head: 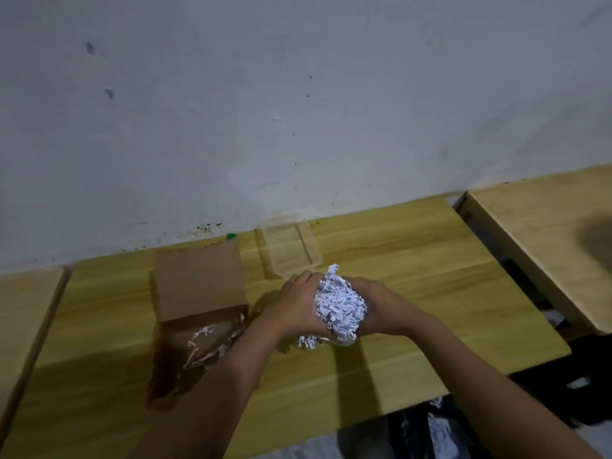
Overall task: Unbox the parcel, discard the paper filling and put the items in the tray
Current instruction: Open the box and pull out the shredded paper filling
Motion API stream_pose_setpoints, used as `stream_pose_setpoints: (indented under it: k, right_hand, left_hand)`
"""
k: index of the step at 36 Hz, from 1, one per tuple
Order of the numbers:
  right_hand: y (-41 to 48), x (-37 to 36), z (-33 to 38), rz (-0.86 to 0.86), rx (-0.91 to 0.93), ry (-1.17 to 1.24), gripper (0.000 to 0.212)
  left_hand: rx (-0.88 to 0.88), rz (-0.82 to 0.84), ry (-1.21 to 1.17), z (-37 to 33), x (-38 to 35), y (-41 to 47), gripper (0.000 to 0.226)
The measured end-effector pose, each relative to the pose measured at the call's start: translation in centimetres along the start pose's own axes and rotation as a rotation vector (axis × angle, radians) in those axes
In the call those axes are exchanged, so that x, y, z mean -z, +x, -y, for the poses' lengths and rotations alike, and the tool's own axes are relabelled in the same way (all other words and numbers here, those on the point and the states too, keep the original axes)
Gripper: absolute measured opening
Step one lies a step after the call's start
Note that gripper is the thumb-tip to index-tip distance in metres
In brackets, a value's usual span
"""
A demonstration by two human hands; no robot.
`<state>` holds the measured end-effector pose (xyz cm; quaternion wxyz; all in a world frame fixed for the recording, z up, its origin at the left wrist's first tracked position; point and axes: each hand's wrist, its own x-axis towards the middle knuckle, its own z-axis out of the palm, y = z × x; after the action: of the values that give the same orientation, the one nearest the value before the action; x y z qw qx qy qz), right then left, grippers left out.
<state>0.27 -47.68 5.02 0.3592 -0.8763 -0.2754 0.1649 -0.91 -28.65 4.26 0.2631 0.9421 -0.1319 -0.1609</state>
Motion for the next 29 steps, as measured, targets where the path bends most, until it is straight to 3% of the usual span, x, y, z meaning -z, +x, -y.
stream_pose_setpoints:
  k: [10,18,29]
  right_hand:
    - [-2.5,-0.4,-9.7,0.032,-0.063,0.105,0.061]
    - [-2.0,-1.6,-14.1,0.036,-0.089,0.101,0.089]
    - [-2.6,-2.4,-14.8,-0.023,-0.009,0.149,0.089]
  left_hand:
    - [0.006,0.071,-0.020,-1.5,-8.3,5.3,0.117]
    - [-0.020,0.047,-0.034,0.0,-9.6,6.5,0.113]
    - [-0.046,0.083,-0.016,1.1,-9.8,5.8,0.119]
